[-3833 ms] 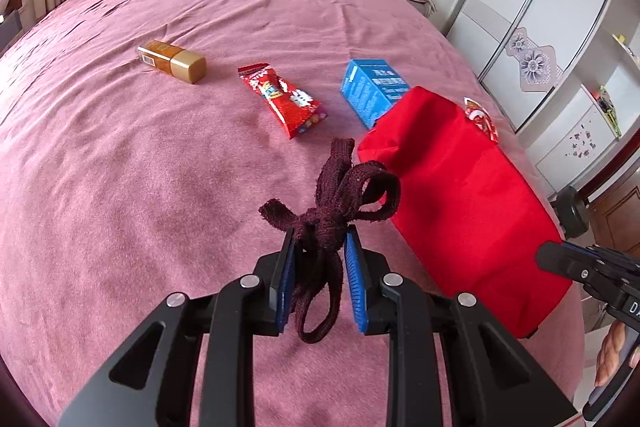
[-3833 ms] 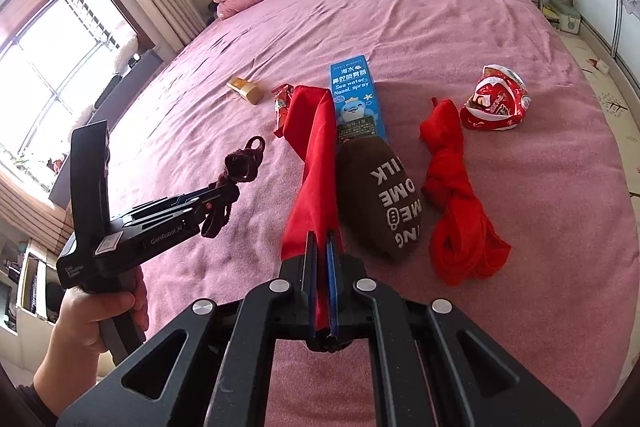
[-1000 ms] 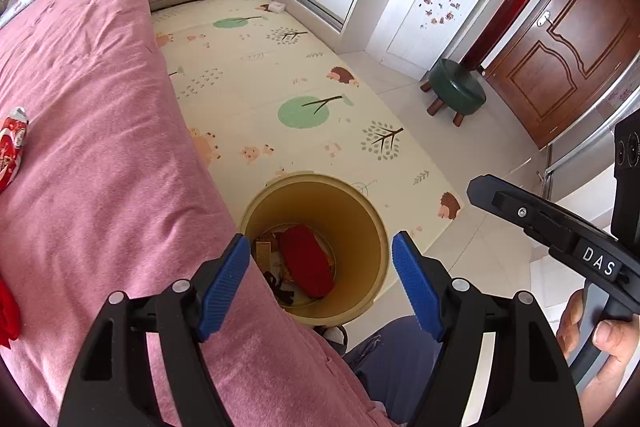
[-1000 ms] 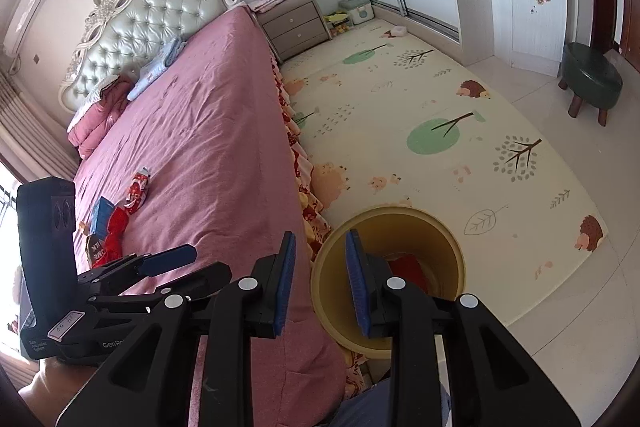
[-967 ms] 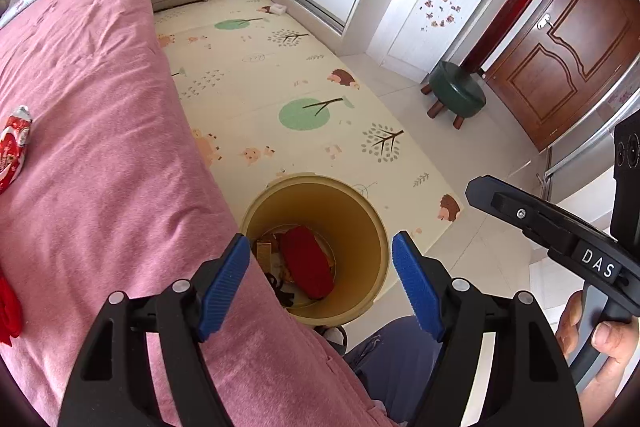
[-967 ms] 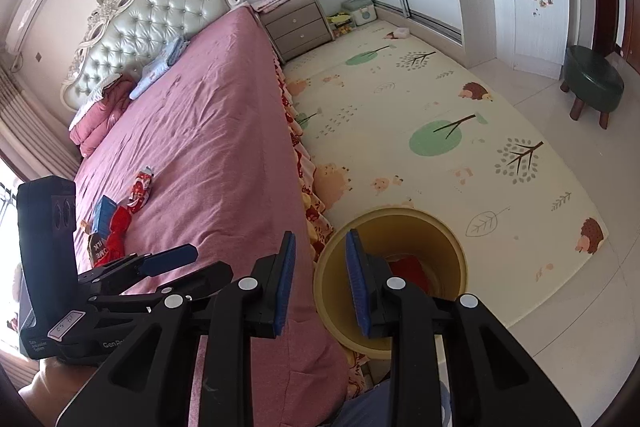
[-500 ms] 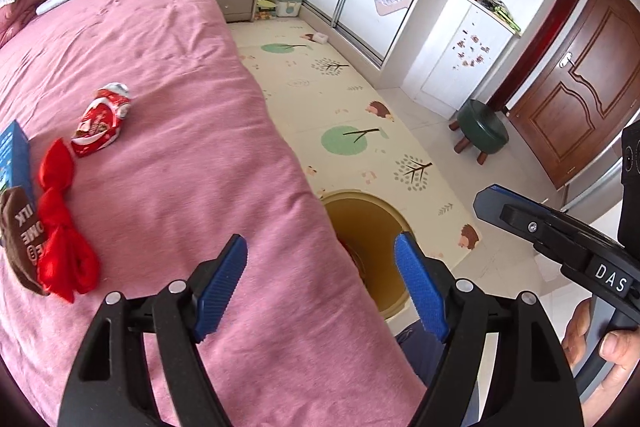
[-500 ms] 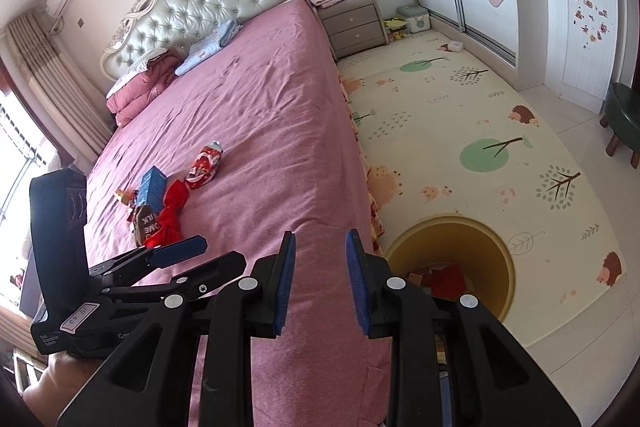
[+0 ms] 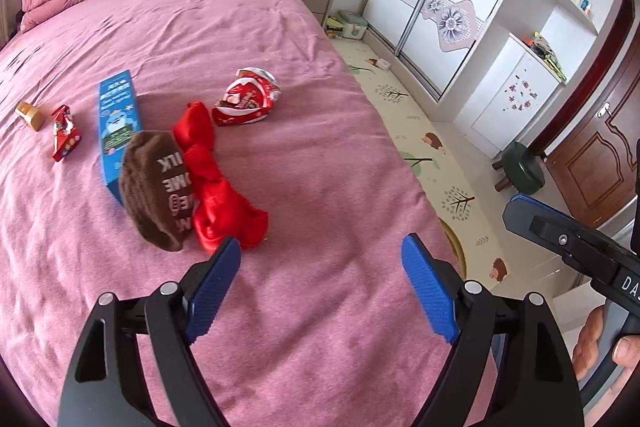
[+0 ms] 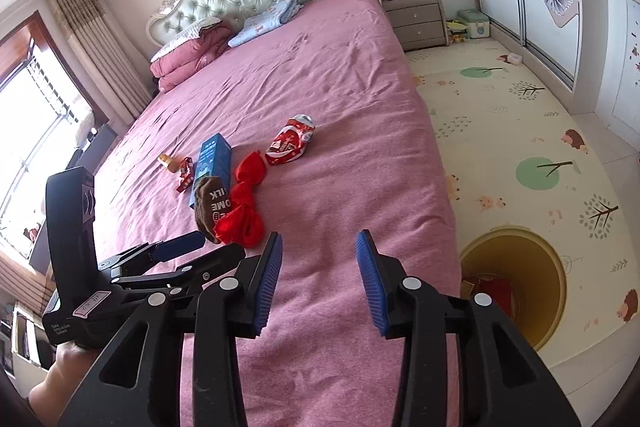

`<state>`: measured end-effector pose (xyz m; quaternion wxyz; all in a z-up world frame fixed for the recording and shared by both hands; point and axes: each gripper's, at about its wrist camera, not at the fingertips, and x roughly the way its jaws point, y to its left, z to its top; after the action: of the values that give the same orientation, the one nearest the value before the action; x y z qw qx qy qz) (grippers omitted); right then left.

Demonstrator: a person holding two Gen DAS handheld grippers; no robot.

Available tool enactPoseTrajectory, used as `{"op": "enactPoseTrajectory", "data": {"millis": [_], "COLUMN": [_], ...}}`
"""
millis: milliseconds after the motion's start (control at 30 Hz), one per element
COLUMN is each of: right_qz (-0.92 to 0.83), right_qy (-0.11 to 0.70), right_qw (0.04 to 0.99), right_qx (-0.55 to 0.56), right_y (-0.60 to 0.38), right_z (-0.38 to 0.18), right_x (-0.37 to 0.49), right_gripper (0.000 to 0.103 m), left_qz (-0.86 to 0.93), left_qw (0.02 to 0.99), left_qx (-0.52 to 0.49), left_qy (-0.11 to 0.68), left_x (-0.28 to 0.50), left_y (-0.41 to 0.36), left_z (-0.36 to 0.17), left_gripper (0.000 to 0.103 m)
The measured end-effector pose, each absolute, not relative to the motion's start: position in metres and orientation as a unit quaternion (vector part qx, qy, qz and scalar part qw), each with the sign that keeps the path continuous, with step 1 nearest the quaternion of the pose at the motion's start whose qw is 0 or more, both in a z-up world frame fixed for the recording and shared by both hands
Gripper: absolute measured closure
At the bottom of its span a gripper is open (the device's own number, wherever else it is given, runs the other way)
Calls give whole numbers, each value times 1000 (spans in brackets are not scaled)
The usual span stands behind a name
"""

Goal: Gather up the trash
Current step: 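Move both grippers back over the bed toward the blue box and brown sock, then close the right gripper on the brown sock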

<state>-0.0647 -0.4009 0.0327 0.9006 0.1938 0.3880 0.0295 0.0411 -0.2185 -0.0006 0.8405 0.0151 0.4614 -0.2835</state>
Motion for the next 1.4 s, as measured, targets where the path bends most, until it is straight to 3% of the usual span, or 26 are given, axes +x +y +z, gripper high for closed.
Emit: {"op": "enactPoseTrajectory", "data": {"millis": [267,500,600,800,1400], "right_qz": [63,85,95,117,131], "right_qy": [392,395,397,401,435], "right_qw": [901,900,899,898,886], "right_qx": [177,164,159,141,92], "right_y": [-354,-320,-307,-276,-218], "right_z": [32,29,25,17,-35], "right_x": [-45,-25,-17,5,76], "right_gripper": [42,36,27,26,30], "left_qz": [-237,-189,-173,-143,-127], "left_qw": [857,867,868,862,855], "left_qx": [3,-21,-40,-98,-113], "left_qy": [458,461,464,477,491], "left_x": [53,68,76,93,135], "left_y": [-163,-115,-94,-57,-30], "left_z": [-1,-5,-8,-14,-29], "left_gripper": [7,4,4,4,4]}}
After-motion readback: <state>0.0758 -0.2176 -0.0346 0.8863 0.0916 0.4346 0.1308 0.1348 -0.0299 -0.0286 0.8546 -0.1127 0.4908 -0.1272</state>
